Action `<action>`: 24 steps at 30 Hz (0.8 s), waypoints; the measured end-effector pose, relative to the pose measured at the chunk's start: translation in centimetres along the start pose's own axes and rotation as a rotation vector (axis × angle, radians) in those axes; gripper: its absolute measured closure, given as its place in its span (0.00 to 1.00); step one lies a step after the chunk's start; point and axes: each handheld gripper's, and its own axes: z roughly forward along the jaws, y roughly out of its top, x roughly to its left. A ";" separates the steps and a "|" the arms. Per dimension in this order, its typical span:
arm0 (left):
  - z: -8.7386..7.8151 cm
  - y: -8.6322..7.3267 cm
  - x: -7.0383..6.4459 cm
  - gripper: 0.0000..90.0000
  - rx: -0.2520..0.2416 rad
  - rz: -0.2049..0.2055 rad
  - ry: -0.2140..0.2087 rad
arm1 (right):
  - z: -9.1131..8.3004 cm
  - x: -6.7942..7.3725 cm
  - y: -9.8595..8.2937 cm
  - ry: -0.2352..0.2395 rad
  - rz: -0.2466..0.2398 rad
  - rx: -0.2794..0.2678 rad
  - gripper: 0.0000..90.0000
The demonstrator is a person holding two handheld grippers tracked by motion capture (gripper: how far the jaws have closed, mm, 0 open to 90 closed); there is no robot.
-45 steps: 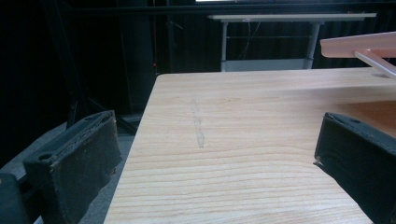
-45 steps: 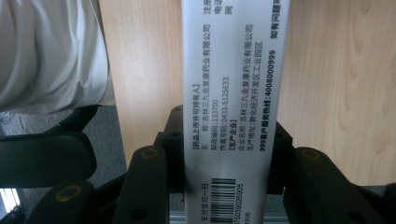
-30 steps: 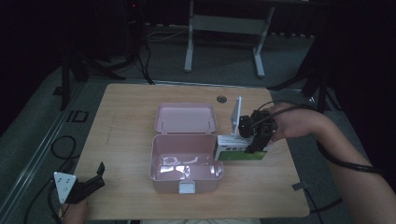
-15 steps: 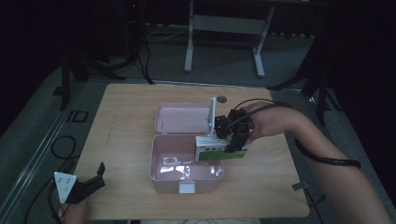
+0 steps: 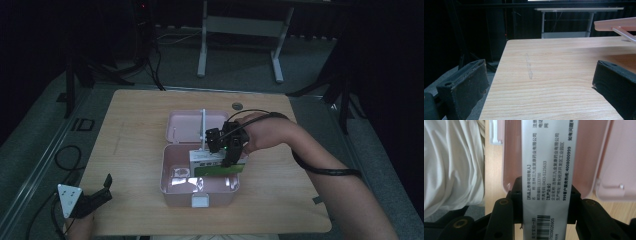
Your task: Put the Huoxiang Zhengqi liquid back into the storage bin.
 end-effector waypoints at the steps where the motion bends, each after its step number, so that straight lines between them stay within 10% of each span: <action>1: 0.0 0.0 0.0 0.00 0.000 0.000 0.000 | 0.3 -0.1 0.3 0.009 0.008 0.001 0.69; 24: 0.0 0.0 0.0 0.00 0.001 0.000 -0.003 | 9.1 -0.9 1.5 0.080 0.048 0.041 0.69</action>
